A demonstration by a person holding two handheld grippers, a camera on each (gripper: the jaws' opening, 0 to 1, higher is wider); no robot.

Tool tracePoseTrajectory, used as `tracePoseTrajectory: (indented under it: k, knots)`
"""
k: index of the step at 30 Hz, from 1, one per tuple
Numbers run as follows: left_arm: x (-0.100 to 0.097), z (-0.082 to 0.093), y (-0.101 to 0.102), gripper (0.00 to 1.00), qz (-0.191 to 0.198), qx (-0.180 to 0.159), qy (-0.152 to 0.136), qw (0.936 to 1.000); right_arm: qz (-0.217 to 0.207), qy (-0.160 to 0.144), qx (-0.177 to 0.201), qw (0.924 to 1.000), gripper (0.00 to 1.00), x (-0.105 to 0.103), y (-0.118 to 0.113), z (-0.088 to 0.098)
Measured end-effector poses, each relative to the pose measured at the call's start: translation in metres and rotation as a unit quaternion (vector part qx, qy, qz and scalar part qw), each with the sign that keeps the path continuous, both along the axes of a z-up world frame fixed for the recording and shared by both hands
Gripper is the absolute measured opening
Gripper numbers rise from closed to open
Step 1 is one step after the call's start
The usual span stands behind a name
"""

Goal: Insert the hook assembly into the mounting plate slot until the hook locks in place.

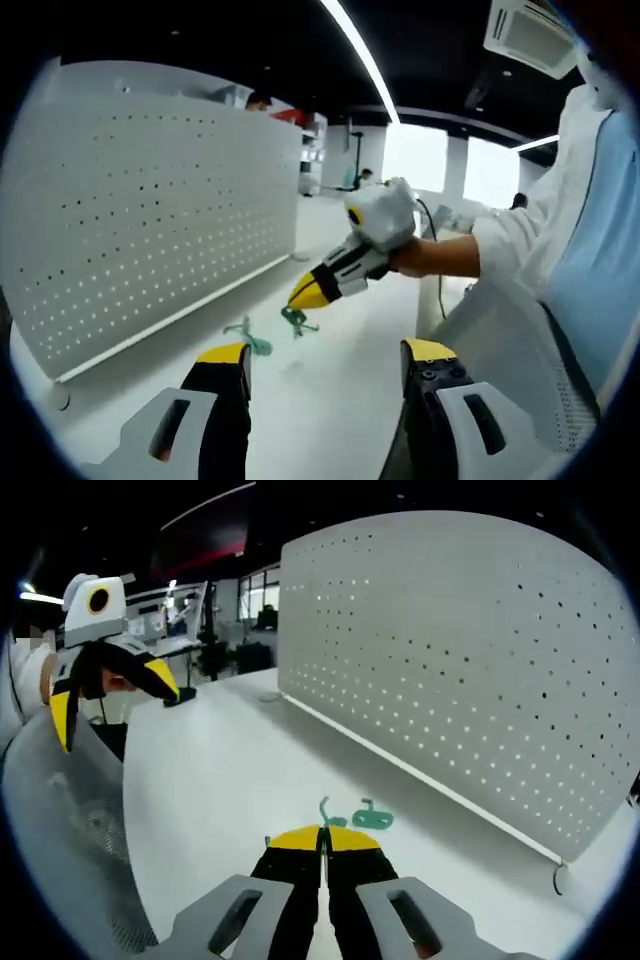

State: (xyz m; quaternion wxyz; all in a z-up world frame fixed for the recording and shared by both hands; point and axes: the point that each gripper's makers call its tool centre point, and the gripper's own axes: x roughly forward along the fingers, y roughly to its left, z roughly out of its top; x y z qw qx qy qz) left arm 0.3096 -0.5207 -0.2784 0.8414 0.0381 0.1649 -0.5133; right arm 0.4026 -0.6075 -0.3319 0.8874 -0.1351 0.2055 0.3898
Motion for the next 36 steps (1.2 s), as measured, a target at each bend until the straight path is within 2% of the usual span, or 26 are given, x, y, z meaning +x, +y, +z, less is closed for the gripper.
tracePoseTrajectory:
  k: [6, 16, 21, 29, 36]
  knots:
    - [0.009, 0.009, 0.005, 0.62, 0.031, -0.007, -0.017, 0.9994, -0.006, -0.021, 0.048, 0.9986, 0.00, 0.002, 0.010, 0.040]
    - [0.026, 0.036, 0.017, 0.57, 0.084, -0.031, -0.052, 0.9946, 0.017, -0.061, 0.066, 0.9958, 0.00, -0.004, 0.038, 0.085]
    - [0.034, 0.050, 0.017, 0.55, 0.107, -0.038, -0.074, 0.9908, 0.021, -0.071, 0.097, 0.9926, 0.00, -0.005, 0.052, 0.110]
    - [0.044, 0.068, 0.020, 0.49, 0.130, -0.054, -0.099, 0.9850, 0.026, -0.065, 0.135, 0.9883, 0.00, -0.009, 0.065, 0.127]
    - [0.049, 0.073, 0.013, 0.41, 0.143, -0.059, -0.116, 0.9812, 0.026, -0.056, 0.161, 0.9851, 0.00, -0.012, 0.075, 0.137]
